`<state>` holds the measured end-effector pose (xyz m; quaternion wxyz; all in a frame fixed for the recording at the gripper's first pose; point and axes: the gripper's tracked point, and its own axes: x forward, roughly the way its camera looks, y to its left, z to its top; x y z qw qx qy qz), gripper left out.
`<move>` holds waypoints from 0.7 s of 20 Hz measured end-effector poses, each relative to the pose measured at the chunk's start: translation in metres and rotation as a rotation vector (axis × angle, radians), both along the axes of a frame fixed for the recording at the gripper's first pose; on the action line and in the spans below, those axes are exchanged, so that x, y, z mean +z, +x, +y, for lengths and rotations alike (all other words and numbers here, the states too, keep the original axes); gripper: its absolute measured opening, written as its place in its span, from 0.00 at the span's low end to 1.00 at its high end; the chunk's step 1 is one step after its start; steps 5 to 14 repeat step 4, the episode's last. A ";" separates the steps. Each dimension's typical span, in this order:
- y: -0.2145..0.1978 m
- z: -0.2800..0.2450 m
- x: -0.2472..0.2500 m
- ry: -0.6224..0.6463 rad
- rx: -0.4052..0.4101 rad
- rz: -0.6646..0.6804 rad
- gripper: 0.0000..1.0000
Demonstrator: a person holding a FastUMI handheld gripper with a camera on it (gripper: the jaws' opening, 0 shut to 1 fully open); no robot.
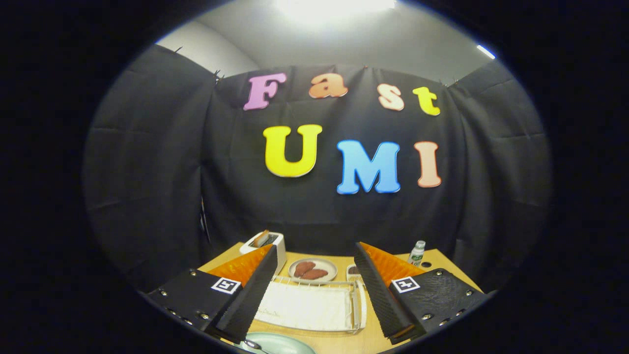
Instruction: Take the plate from the dish rack, then take the spoon from the basket and place it into the plate.
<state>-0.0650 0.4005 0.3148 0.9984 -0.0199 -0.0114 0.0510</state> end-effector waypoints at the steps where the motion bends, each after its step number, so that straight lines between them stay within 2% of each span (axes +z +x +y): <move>1: 0.001 -0.012 0.016 0.010 -0.021 -0.028 0.96; 4: 0.005 -0.043 0.043 0.015 -0.073 -0.071 0.96; 14: 0.005 -0.043 0.043 0.015 -0.073 -0.071 0.96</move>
